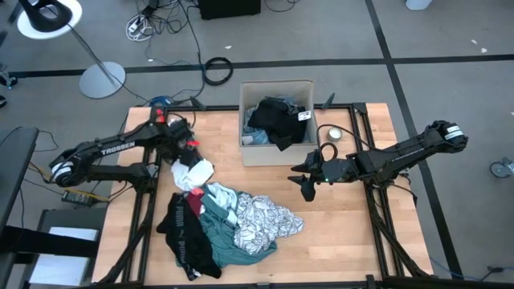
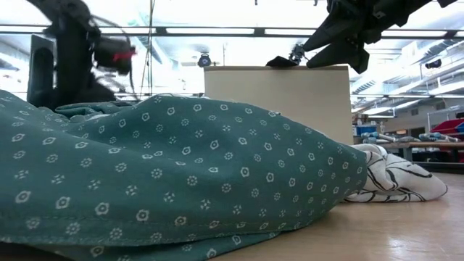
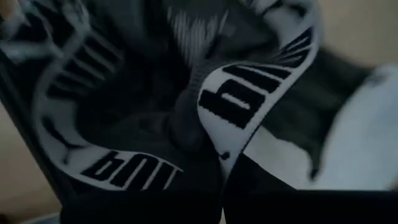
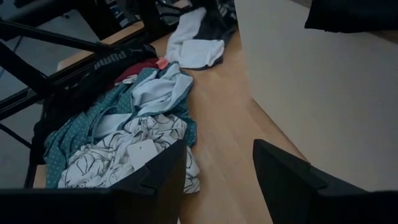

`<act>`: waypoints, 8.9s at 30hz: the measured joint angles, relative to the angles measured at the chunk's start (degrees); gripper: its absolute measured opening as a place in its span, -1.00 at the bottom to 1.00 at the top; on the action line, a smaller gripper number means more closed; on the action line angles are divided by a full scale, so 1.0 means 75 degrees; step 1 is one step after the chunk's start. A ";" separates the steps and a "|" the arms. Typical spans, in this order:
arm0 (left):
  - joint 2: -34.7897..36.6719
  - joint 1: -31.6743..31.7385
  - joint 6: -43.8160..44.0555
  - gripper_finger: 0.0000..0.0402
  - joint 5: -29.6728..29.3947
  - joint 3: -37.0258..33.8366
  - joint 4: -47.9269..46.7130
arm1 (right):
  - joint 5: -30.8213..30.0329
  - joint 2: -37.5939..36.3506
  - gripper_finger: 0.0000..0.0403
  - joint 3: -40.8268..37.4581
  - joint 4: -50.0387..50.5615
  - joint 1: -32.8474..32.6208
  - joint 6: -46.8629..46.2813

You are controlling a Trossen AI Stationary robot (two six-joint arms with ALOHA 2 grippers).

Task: Sort clothes
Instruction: Put the gray boxer into the bin, then put the white patterned shirt into the bin

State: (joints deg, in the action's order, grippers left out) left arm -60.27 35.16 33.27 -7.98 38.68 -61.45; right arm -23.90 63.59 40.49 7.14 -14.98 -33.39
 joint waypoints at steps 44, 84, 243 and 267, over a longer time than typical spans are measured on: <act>-0.2658 -0.1355 -0.1404 -1.00 0.2879 0.8075 0.7237 | 0.0003 0.0000 -0.10 0.0003 -0.0058 -0.0003 0.0023; -0.9087 -0.1338 -0.2372 -0.86 0.2537 1.0453 0.2092 | 0.0003 0.0000 -0.12 0.0003 0.0043 -0.0002 0.0198; 0.6237 -0.4176 -0.2833 -0.50 0.0063 -0.3592 0.6044 | 0.0881 0.3529 -1.00 1.1187 0.0000 0.4266 0.7238; 0.6239 -0.4191 -0.2836 -0.50 0.0156 -0.3591 0.6050 | 0.2359 0.4883 -1.00 1.1182 0.6248 0.4911 0.3690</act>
State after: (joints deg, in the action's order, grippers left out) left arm -13.47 3.73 12.00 -6.81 11.75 -16.08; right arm -6.21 100.22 124.36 54.00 21.85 -5.71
